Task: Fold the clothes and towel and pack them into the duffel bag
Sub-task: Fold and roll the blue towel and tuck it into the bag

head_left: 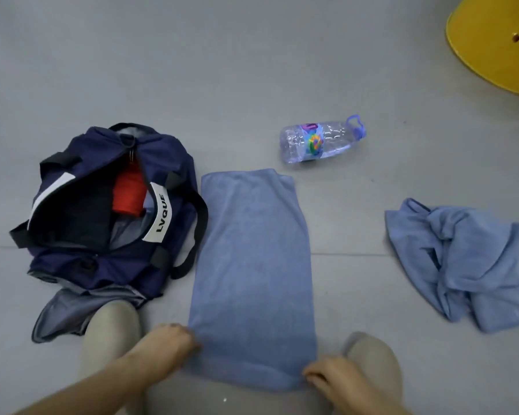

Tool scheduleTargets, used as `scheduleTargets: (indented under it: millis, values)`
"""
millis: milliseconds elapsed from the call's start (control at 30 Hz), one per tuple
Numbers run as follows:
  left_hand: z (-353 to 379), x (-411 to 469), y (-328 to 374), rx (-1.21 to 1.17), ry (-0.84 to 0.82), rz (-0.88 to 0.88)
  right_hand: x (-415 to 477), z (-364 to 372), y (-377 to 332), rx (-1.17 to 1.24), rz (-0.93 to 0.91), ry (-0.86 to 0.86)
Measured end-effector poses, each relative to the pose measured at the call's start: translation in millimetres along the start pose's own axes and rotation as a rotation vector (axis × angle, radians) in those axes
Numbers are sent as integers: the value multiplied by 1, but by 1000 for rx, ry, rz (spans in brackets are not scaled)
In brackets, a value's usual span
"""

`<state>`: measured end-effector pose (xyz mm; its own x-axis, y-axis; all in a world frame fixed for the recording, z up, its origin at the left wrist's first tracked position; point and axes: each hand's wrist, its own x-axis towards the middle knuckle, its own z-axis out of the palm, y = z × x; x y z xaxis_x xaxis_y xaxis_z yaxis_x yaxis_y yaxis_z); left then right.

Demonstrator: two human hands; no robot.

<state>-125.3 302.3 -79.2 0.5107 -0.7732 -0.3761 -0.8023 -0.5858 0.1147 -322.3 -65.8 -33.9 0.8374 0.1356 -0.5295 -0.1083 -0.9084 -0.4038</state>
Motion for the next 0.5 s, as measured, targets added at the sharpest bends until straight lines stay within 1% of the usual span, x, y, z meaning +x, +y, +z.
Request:
scheduleTargets:
  millis: [33,67,100,133,200,300,400,500]
  values:
    - [-46,10,11,-25,-22,-20,4,-17,-1,17,26,38]
    - [-79,21,14,-39,79,-12,10,-28,7,52,68,48]
    - [-85,30,5,-36,191,-34,17,-44,6,98,120,43]
    - [-99,45,1,-86,217,-106,27,-58,8,139,161,74]
    - [-118,68,-10,-216,219,-206,54,-89,10,181,199,177]
    - [-152,104,-21,-304,288,-267,91,-140,18,207,211,303]
    - [-169,146,-38,-342,338,-330,134,-181,33,201,243,357]
    - [-178,182,-57,-359,365,-407,176,-218,40,165,237,420]
